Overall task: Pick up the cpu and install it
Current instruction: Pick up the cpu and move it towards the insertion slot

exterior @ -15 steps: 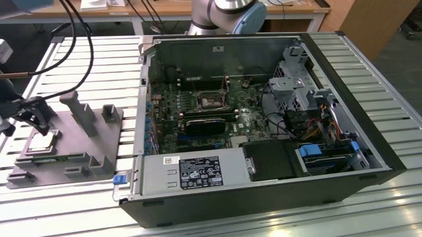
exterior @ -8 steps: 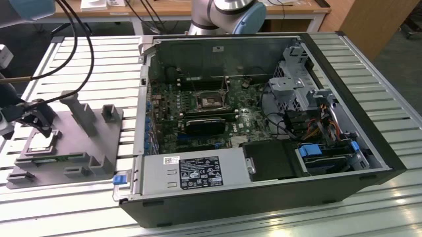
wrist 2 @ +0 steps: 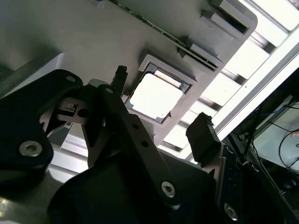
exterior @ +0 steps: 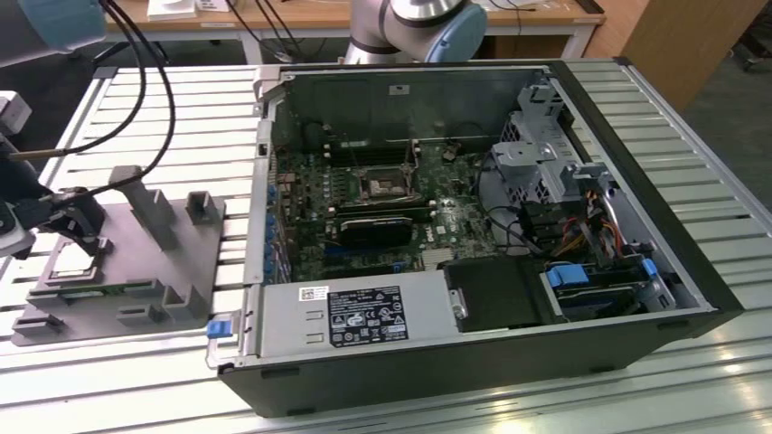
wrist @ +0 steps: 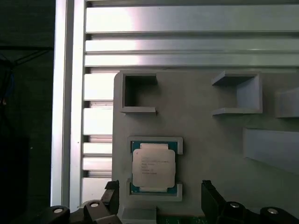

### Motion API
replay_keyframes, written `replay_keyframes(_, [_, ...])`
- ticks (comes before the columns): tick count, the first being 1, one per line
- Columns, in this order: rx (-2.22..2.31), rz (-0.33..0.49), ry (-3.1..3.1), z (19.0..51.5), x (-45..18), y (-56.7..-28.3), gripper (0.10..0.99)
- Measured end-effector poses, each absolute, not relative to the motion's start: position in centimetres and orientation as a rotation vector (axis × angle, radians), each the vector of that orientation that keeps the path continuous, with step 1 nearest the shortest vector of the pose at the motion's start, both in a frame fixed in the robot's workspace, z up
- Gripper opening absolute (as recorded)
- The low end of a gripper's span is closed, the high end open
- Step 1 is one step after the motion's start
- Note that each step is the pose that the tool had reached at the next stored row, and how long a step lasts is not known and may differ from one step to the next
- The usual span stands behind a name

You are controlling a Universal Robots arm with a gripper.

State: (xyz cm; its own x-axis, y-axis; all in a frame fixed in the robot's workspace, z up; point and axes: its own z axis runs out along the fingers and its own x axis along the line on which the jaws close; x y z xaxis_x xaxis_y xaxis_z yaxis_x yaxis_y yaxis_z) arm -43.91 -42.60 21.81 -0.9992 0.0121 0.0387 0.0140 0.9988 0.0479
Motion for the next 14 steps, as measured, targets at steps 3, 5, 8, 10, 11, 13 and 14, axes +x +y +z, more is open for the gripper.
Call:
replay_keyframes(3, [-0.020,-0.074,-3.102,21.3,-44.0,-42.4,0.788])
replay_keyframes(5, [-0.020,-0.074,-3.102,21.0,-44.1,-42.4,0.788])
replay_keyframes(8, [-0.020,-0.074,-3.102,20.5,-44.2,-42.3,0.788])
replay_keyframes(10, [-0.020,-0.074,-3.102,20.2,-44.2,-42.2,0.788])
replay_keyframes(11, [-0.020,-0.074,-3.102,20.0,-44.3,-42.2,0.776])
replay_keyframes(13, [-0.020,-0.074,-3.102,19.8,-44.4,-42.1,0.706])
replay_keyframes(14, [-0.020,-0.074,-3.102,19.7,-44.4,-42.1,0.706])
